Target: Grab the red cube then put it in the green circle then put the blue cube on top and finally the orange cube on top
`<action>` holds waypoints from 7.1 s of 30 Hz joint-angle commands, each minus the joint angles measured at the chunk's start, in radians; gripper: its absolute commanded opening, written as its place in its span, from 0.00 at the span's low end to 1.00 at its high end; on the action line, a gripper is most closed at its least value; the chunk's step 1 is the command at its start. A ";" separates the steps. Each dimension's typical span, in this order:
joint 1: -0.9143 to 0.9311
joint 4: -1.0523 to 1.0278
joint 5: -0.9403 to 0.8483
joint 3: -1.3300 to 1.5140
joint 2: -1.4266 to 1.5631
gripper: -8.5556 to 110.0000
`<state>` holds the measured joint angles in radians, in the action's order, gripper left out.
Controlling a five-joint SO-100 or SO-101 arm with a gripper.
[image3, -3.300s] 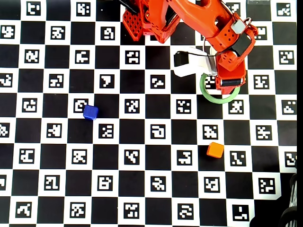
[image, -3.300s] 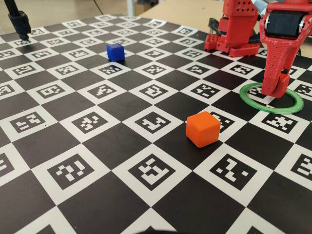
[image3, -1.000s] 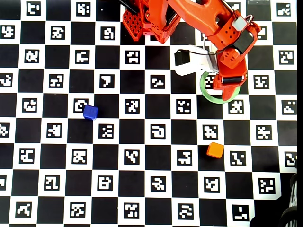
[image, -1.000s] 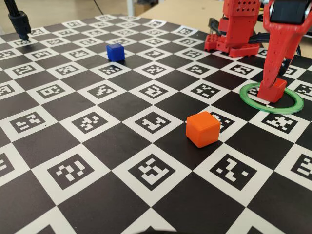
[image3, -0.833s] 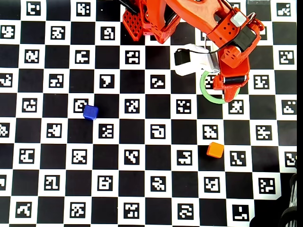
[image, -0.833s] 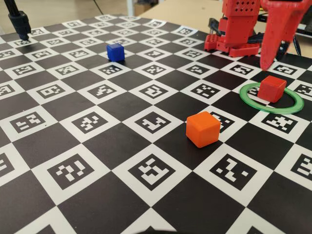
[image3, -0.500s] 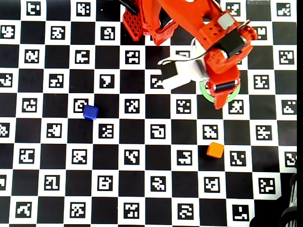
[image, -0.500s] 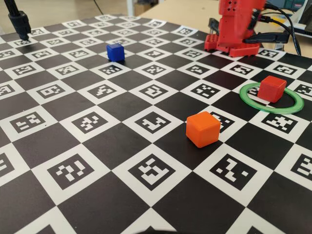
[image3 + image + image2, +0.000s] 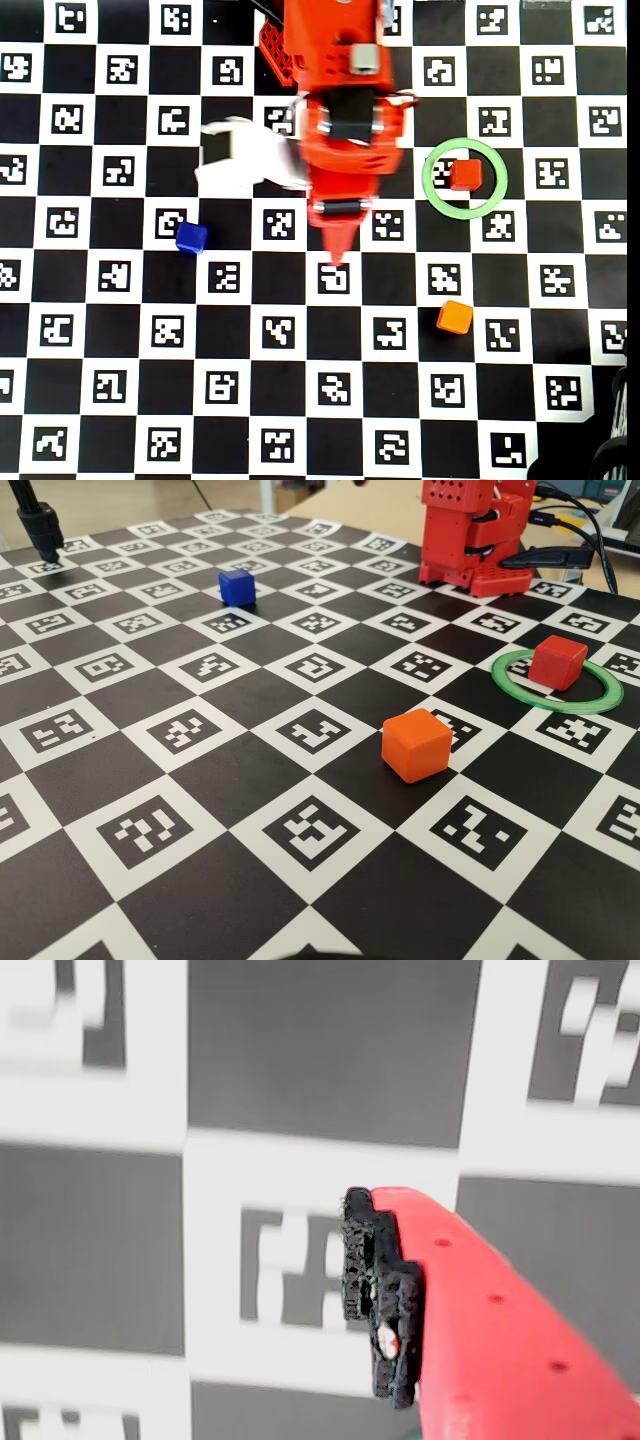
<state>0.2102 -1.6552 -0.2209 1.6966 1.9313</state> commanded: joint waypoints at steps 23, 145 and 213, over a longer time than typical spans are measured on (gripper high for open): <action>0.431 0.179 -0.459 -0.155 -0.210 0.44; 0.456 0.750 -0.198 0.262 -0.422 0.45; 0.282 -0.048 0.267 -0.436 -0.238 0.14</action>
<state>0.5553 -1.6567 -0.0261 1.3422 1.5800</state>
